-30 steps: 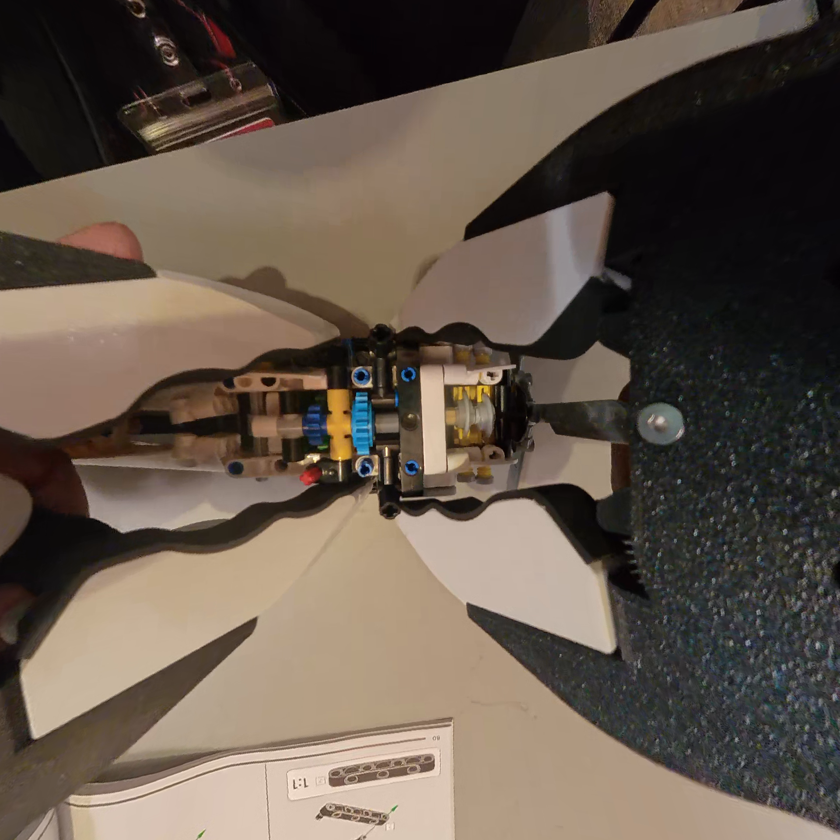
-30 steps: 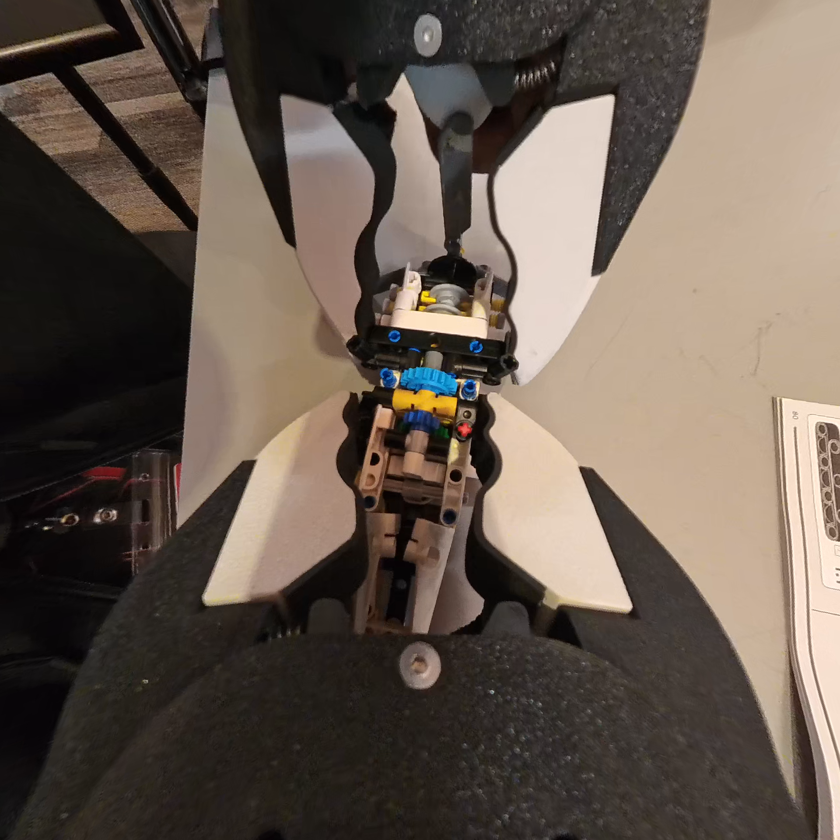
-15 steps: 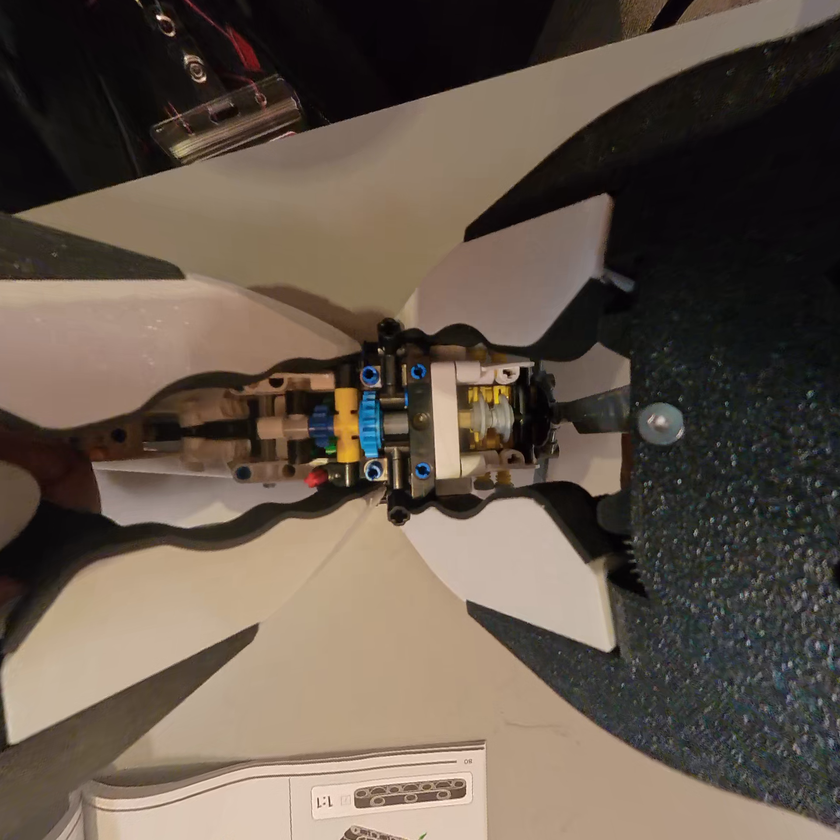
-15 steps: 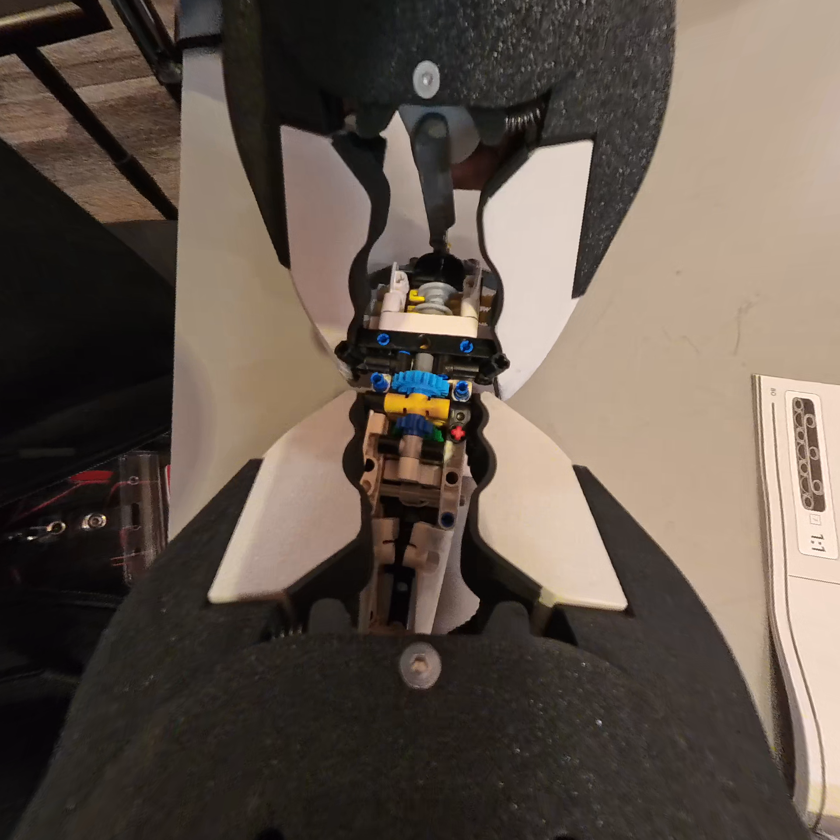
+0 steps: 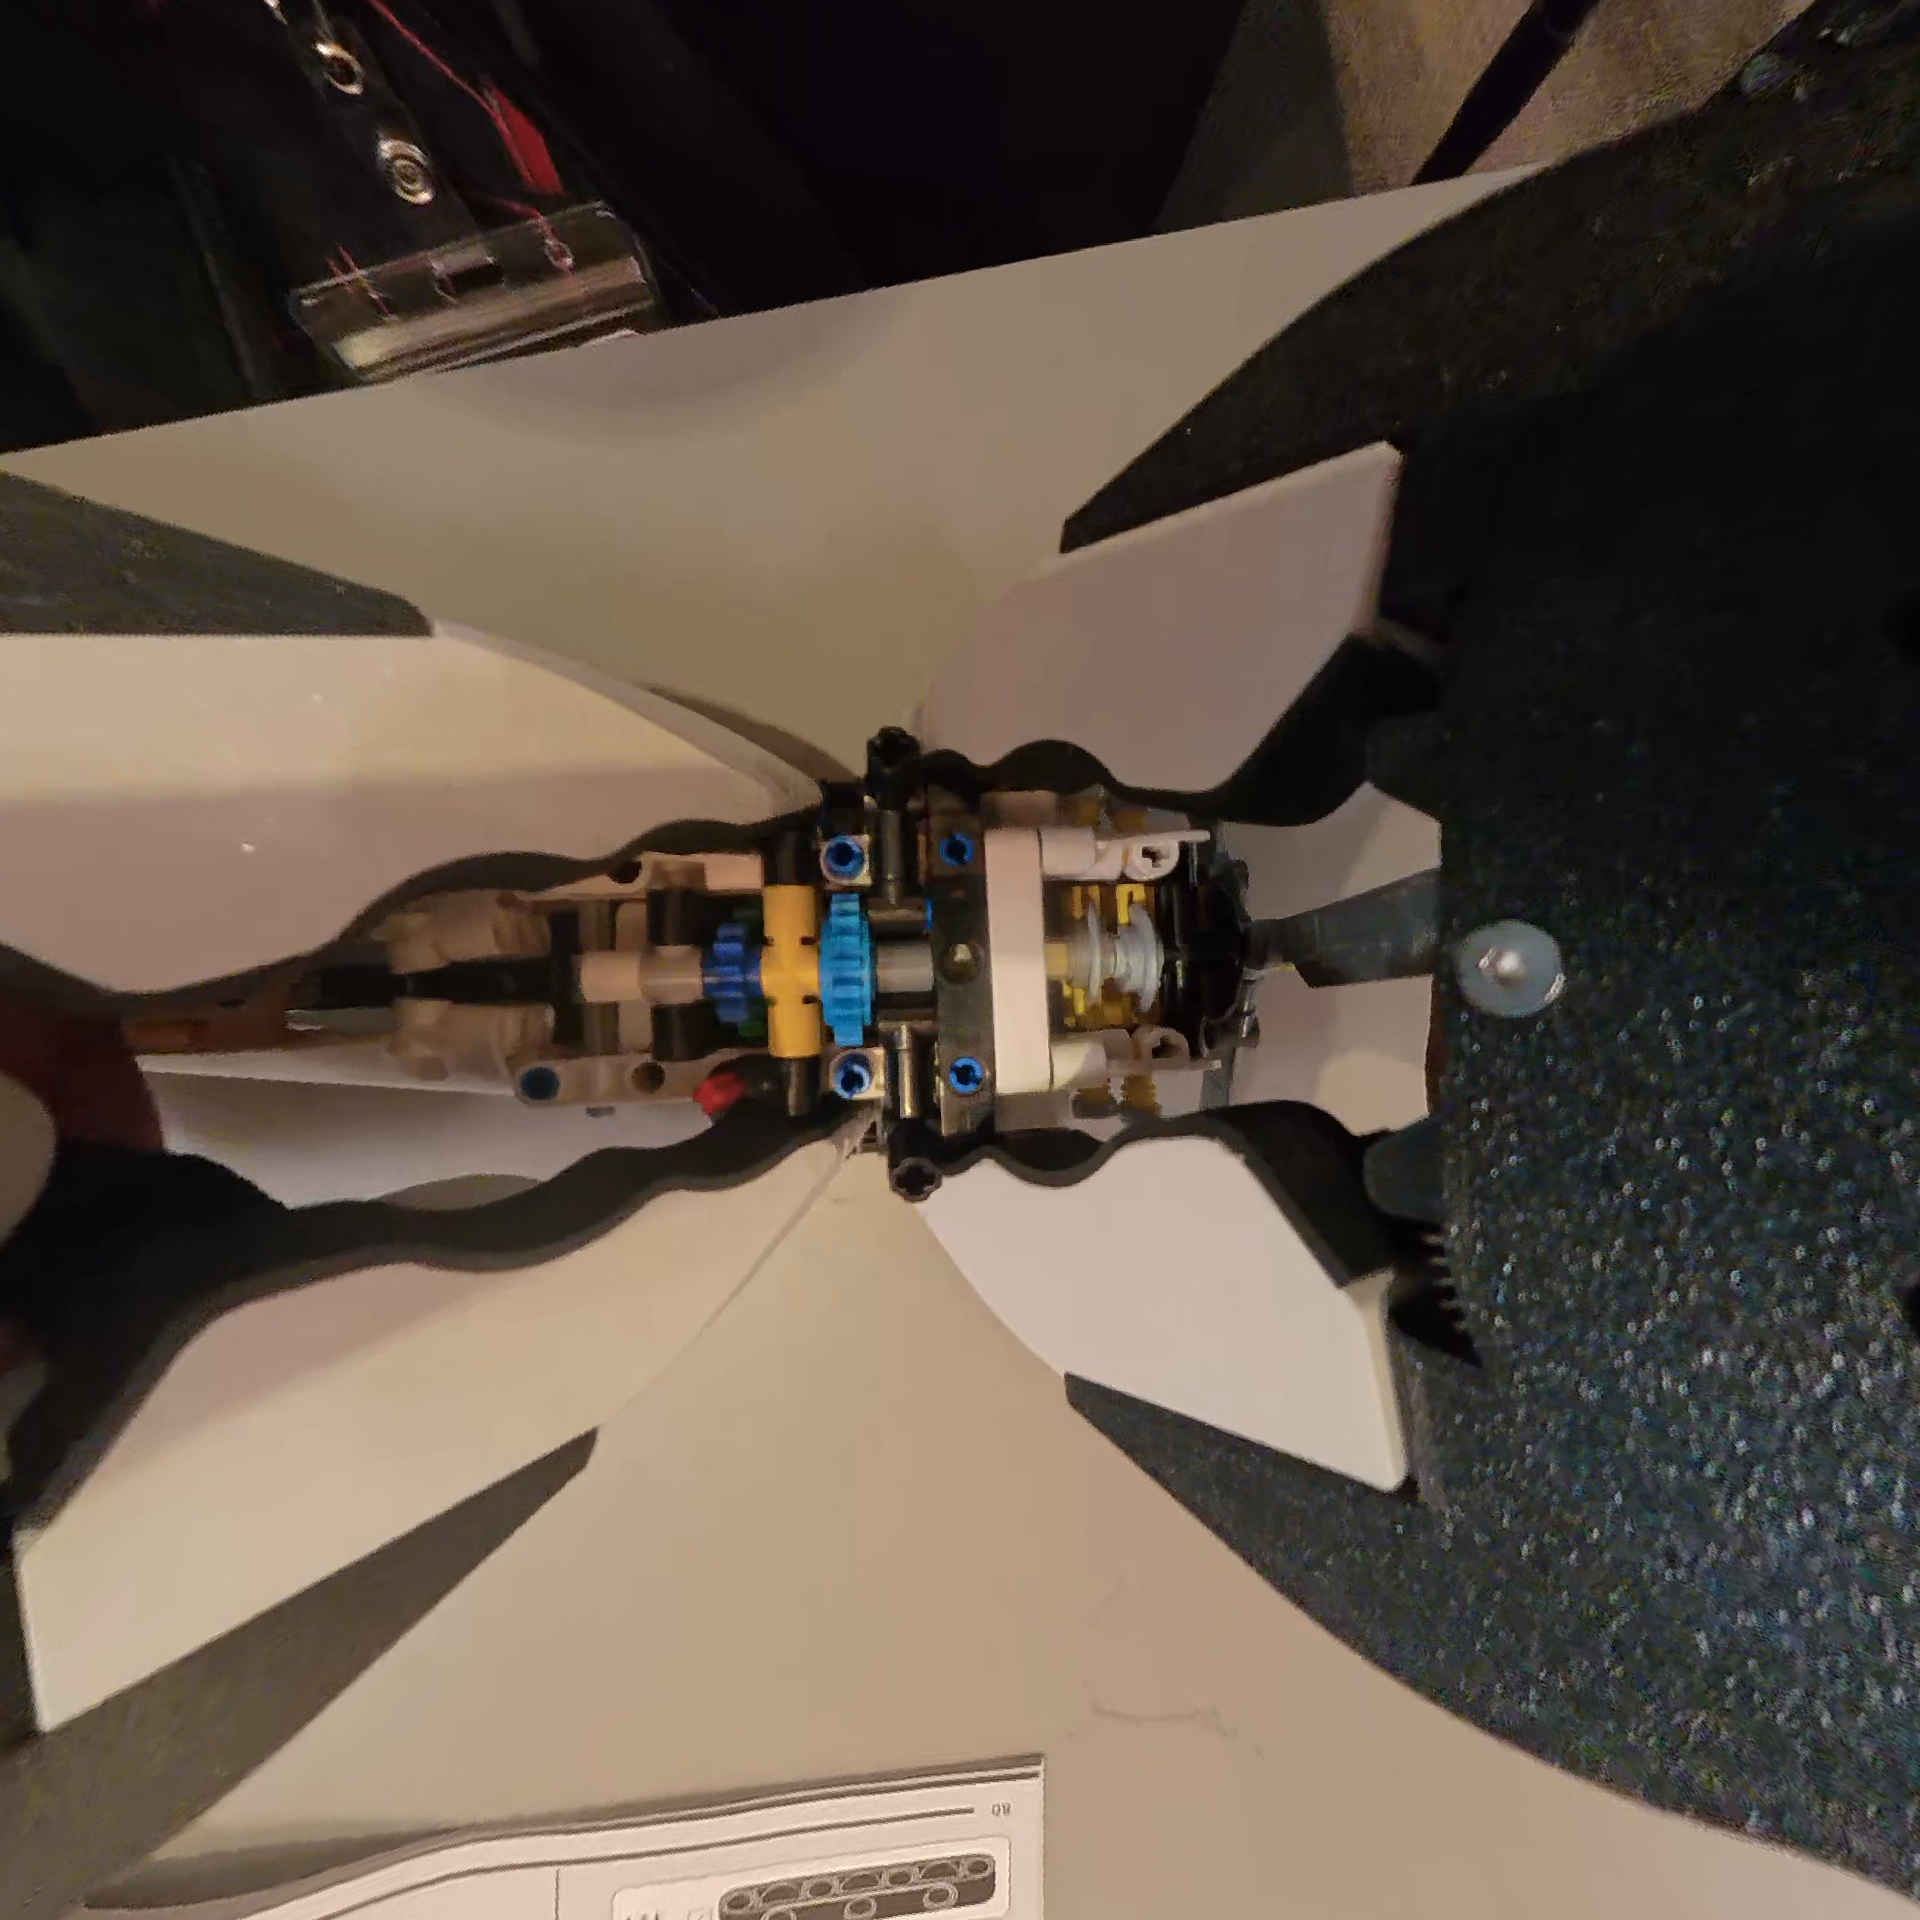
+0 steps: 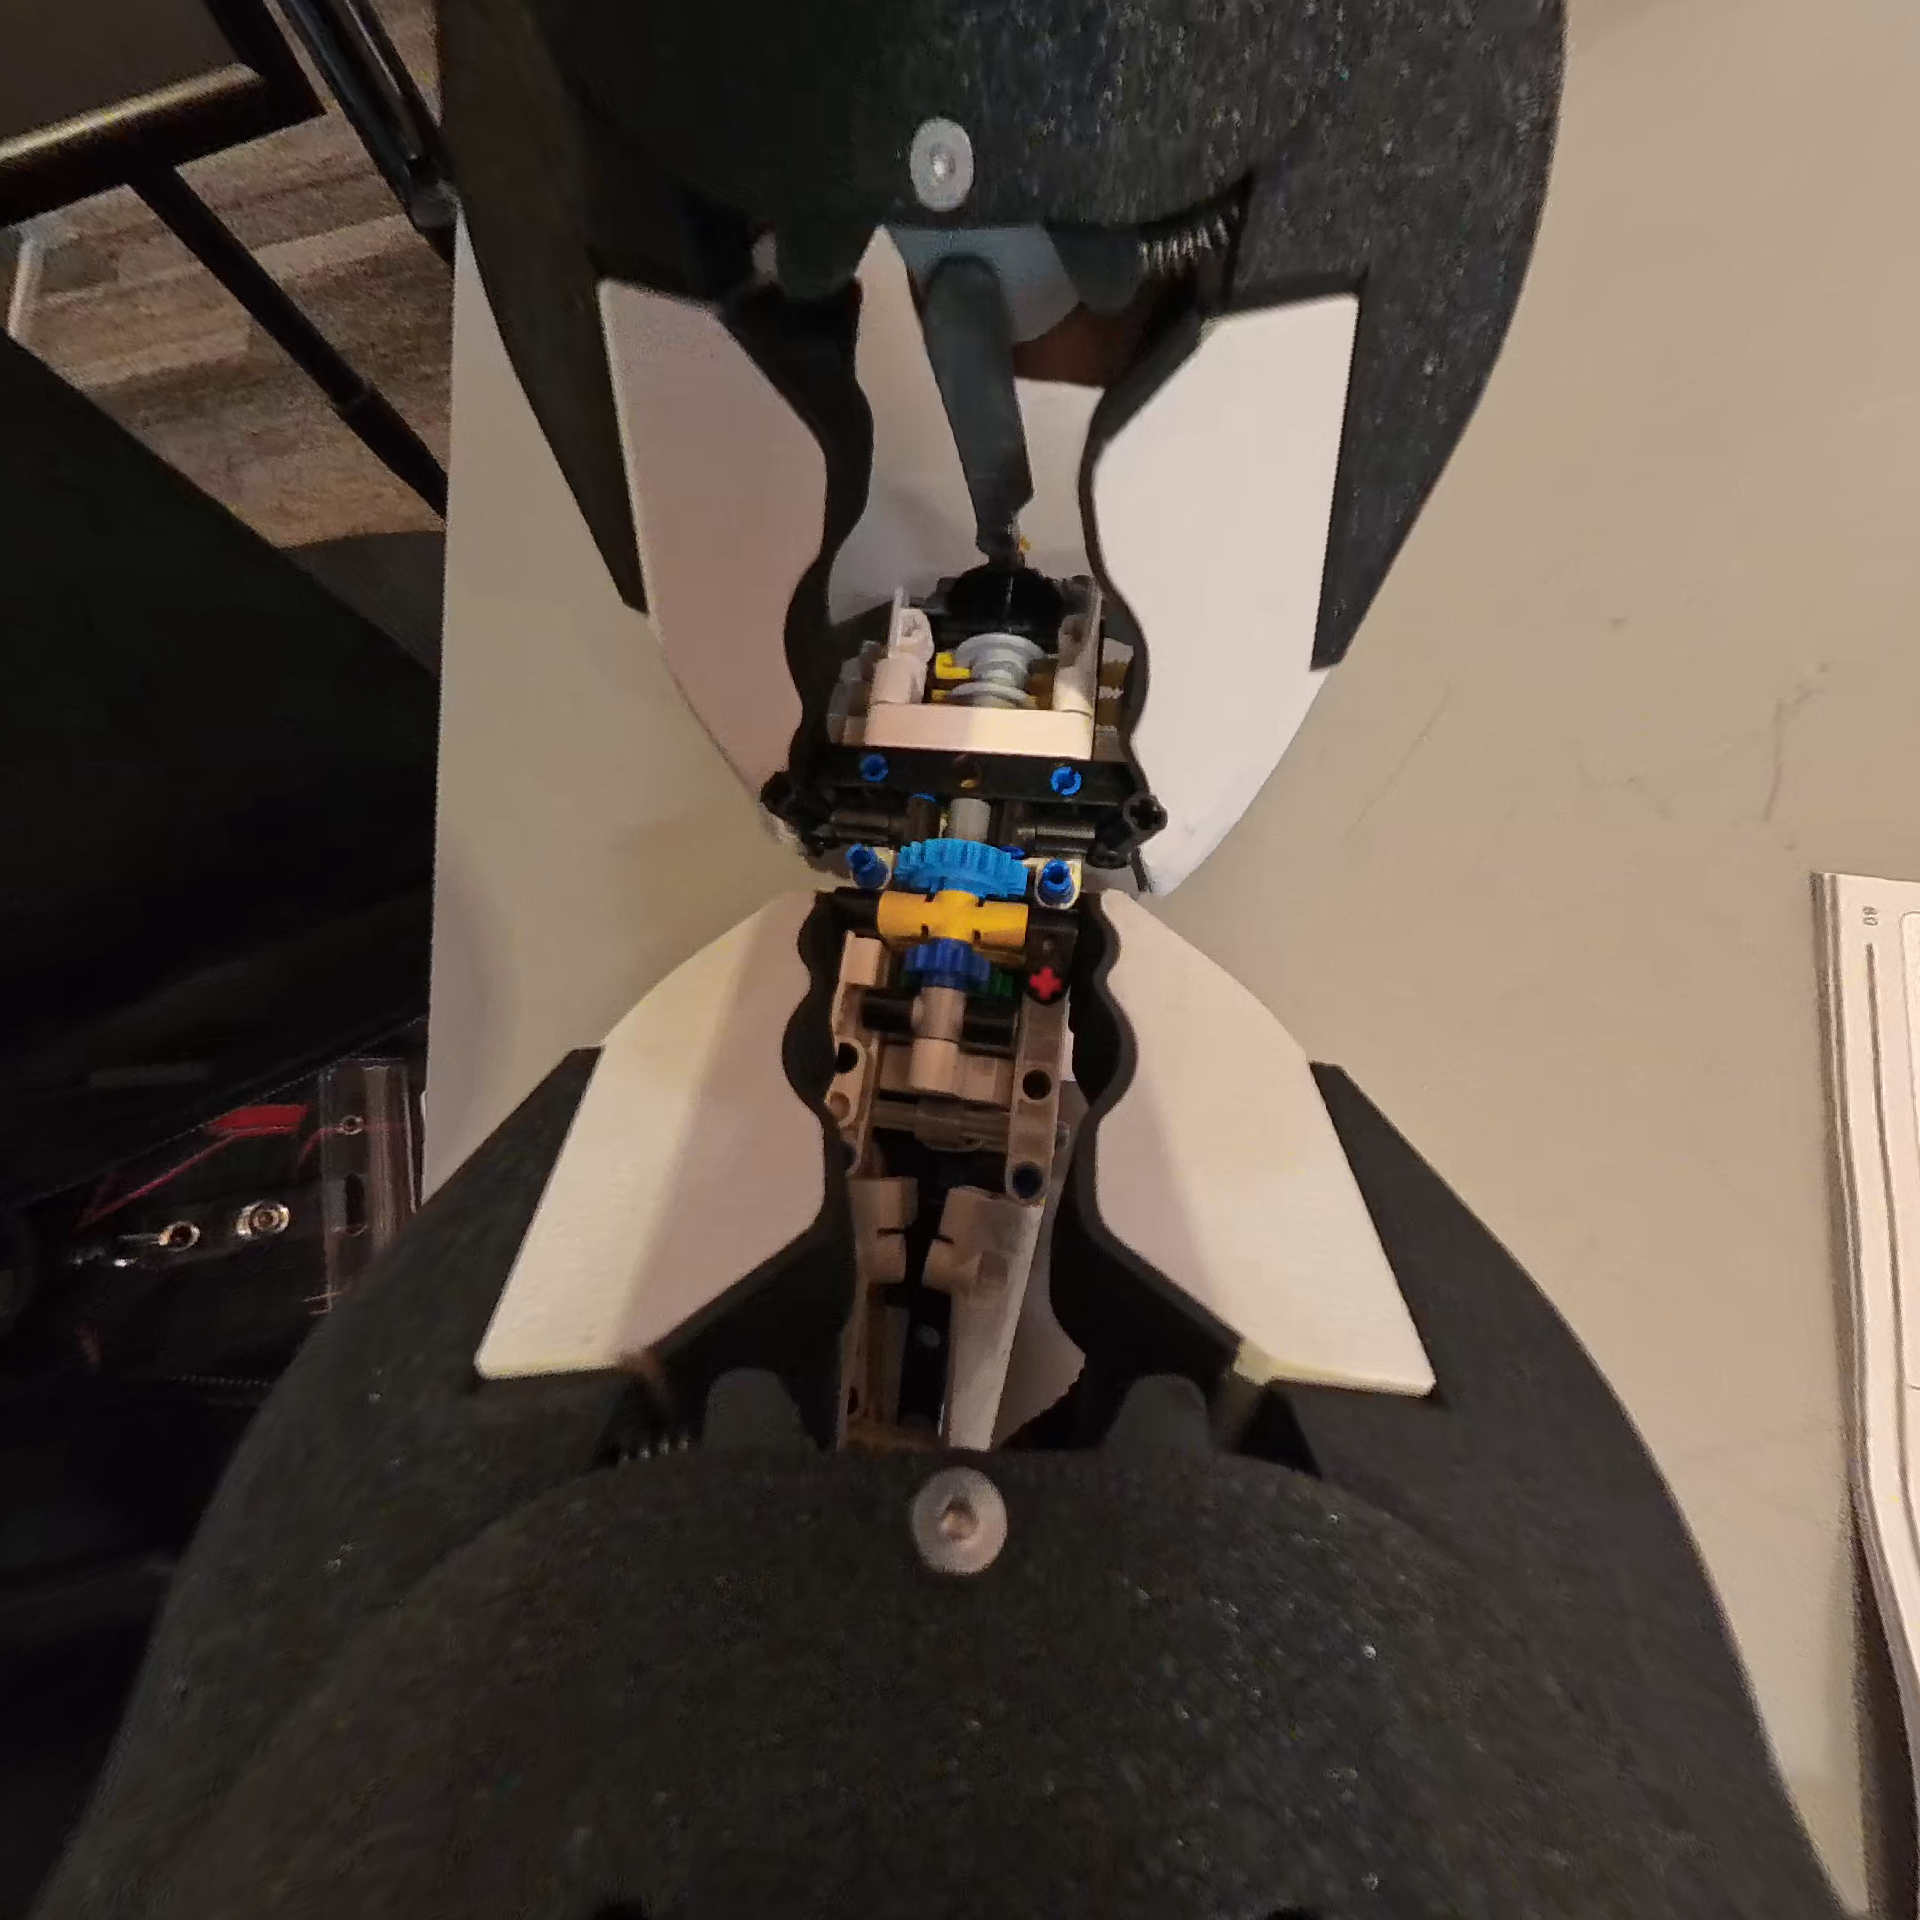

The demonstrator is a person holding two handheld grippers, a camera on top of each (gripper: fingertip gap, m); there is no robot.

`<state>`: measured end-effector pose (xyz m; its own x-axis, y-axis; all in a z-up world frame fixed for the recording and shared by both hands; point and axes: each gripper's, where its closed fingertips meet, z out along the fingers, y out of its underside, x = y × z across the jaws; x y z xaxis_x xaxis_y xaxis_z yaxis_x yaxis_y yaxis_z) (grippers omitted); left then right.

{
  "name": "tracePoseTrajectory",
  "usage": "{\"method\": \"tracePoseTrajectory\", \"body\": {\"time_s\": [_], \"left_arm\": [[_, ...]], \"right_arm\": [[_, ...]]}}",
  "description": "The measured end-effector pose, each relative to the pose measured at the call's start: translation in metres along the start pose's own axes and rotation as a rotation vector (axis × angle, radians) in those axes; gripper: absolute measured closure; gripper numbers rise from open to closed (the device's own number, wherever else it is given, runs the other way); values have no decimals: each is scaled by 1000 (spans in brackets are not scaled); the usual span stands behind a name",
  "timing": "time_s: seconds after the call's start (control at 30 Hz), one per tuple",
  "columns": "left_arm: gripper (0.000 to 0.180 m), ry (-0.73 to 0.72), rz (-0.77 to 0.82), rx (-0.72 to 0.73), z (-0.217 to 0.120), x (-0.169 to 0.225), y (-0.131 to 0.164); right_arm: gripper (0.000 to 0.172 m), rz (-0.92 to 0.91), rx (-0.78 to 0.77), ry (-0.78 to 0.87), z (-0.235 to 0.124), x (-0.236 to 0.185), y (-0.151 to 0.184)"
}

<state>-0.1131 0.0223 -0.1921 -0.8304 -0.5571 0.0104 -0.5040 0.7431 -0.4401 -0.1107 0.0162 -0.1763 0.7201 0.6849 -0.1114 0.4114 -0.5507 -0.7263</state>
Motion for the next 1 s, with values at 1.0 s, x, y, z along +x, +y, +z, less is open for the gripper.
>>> {"method": "tracePoseTrajectory", "body": {"time_s": [1.0], "left_arm": [[118,-1,-94,239,-14,2,-11]], "right_arm": [[127,5,39,-54,-3,-4,1]]}}
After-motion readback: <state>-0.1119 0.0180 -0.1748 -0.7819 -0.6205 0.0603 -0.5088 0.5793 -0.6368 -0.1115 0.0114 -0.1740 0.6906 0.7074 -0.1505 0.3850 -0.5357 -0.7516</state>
